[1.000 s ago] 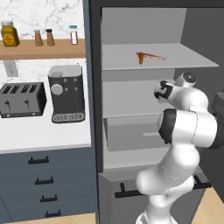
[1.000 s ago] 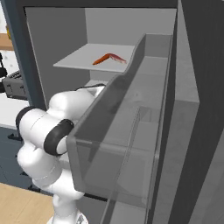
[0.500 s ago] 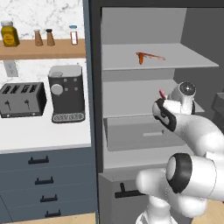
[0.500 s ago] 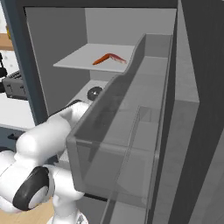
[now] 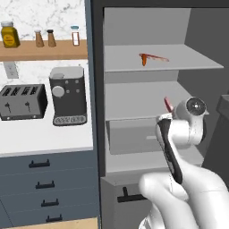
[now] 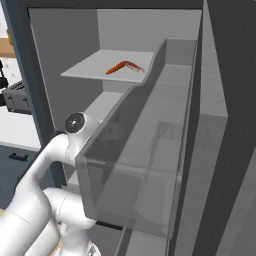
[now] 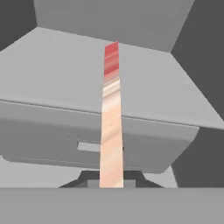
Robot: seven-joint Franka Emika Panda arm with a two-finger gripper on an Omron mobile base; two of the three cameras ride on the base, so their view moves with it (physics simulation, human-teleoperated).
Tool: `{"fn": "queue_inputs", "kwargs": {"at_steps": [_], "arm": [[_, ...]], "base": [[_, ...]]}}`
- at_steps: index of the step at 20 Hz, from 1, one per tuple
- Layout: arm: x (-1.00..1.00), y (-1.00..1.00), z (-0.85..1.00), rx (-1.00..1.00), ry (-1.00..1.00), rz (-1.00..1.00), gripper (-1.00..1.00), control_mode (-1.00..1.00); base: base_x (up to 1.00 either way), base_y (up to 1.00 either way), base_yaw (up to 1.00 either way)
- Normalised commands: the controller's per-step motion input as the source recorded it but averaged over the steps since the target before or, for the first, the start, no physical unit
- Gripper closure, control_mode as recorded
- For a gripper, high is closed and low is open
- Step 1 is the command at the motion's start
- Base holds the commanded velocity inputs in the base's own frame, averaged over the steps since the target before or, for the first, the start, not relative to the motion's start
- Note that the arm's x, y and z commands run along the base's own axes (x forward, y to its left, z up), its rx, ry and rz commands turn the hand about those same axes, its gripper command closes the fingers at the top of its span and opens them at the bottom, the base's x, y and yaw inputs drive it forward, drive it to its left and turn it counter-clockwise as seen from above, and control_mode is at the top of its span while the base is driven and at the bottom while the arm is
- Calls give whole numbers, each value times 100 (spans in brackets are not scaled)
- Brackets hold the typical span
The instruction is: Place one carrot and one steak in each tupperware on the nearby counter, to pack two identical lunches.
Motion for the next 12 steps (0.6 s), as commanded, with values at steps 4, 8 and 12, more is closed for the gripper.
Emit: {"fn": "queue_inputs", "kwargs": {"at_steps": [4,8,12], "arm": [[-98,16,40,17,11,0,100,-100],[-95,19,30,15,13,0,100,-100],[-97,39,14,3,12,0,100,-100]], "base": [[0,0,0],[0,0,0],[0,0,0]]}}
